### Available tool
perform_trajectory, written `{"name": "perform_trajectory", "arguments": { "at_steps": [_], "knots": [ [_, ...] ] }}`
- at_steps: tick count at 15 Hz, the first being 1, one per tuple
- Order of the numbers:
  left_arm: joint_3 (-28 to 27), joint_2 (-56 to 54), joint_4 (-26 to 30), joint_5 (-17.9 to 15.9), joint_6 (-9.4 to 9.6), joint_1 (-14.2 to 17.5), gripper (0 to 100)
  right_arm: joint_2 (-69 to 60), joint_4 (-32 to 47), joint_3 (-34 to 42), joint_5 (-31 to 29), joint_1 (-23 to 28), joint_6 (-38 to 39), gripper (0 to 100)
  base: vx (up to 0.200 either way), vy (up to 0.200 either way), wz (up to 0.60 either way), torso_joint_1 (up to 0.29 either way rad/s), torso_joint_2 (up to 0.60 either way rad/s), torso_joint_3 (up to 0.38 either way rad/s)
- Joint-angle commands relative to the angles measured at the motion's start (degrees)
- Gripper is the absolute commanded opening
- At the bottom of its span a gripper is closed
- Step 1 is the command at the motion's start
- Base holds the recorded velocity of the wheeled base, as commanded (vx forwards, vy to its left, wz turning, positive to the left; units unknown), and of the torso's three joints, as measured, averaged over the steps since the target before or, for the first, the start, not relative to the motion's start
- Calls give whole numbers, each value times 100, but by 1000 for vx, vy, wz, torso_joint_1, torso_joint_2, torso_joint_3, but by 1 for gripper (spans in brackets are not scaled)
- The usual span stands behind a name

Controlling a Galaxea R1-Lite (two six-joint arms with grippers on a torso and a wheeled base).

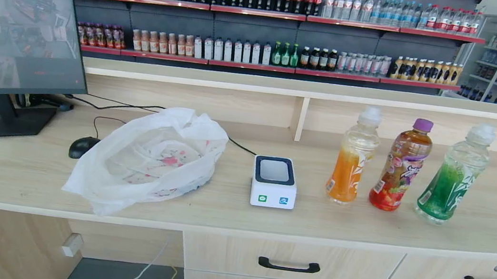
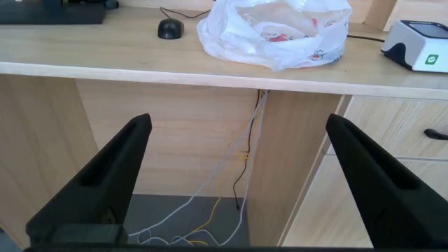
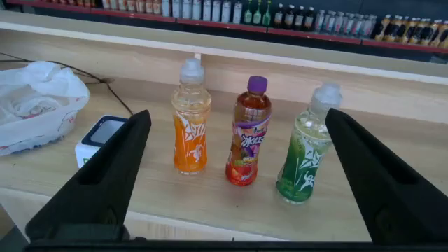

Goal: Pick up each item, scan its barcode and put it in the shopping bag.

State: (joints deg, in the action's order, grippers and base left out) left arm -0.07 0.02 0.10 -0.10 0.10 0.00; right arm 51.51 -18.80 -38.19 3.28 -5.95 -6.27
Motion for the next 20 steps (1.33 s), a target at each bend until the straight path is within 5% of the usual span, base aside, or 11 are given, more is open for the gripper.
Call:
{"name": "perform_trajectory", "arguments": {
  "at_steps": [1, 8, 10, 14, 20],
  "knots": [
    [-1, -2, -1, 1, -1, 0, 100, 1503, -766, -206, 6, -381, -77, 100, 0, 0, 0, 0, 0, 0],
    [-1, -2, -1, 1, -1, 0, 100, 2689, -1706, -4, -117, -671, 55, 100, 0, 0, 0, 0, 0, 0],
    [-1, -2, -1, 1, -1, 0, 100, 3261, -3279, 102, -319, -820, 389, 100, 0, 0, 0, 0, 0, 0],
    [-1, -2, -1, 1, -1, 0, 100, 3709, -3613, 339, -539, -847, 266, 100, 0, 0, 0, 0, 0, 0],
    [-1, -2, -1, 1, -1, 0, 100, 5150, -5881, 708, -1075, -1189, -68, 100, 0, 0, 0, 0, 0, 0]
  ]
}}
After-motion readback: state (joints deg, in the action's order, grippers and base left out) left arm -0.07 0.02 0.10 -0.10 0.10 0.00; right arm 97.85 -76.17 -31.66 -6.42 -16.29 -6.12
